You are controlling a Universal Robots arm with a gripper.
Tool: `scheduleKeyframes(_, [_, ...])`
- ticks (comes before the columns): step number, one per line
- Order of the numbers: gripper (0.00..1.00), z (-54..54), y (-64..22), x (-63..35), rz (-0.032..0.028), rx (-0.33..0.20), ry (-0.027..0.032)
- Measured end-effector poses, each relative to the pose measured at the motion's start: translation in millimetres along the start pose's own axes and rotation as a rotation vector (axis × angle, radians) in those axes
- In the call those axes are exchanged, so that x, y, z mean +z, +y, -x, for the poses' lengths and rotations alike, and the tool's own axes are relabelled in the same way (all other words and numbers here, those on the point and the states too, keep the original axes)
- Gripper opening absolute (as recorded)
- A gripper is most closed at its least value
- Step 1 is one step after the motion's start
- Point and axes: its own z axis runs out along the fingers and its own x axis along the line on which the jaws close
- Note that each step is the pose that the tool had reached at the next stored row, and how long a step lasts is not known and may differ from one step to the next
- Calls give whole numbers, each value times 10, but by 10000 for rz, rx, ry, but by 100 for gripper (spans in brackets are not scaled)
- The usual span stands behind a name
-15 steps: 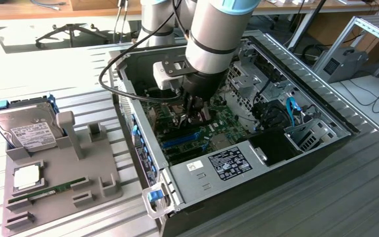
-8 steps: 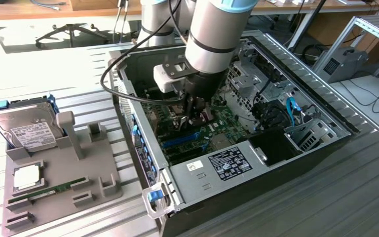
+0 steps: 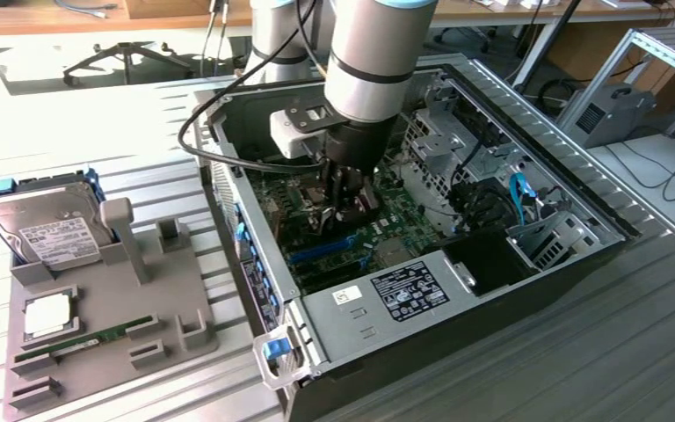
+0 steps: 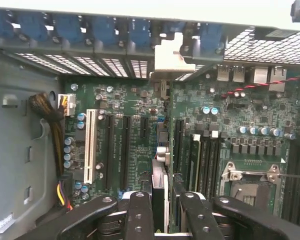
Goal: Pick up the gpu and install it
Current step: 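Insert the gpu into the slot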
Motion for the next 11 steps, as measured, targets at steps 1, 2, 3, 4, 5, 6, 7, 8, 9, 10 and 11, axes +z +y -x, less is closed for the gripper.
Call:
scheduleKeyframes(1, [26,18,-1,1,1,0,1])
scheduleKeyframes(2, [26,35,-2,3,0,0,0])
scheduleKeyframes(3, [26,52,-1,5,0,0,0])
scheduleKeyframes(4, [26,57,6,7,-1,-1,-1])
scheduleKeyframes(5, [26,60,34,10,0,-1,0])
scheduleKeyframes(6, [26,63,63,13,0,-1,0])
scheduleKeyframes(7, [26,64,80,16,0,0,0])
scheduleKeyframes(8, [26,65,86,17,0,0,2])
scheduleKeyframes(9, [26,65,89,18,1,-1,9])
scheduleKeyframes(10, [26,64,89,21,3,-2,29])
scheduleKeyframes(11, [26,64,90,24,5,0,64])
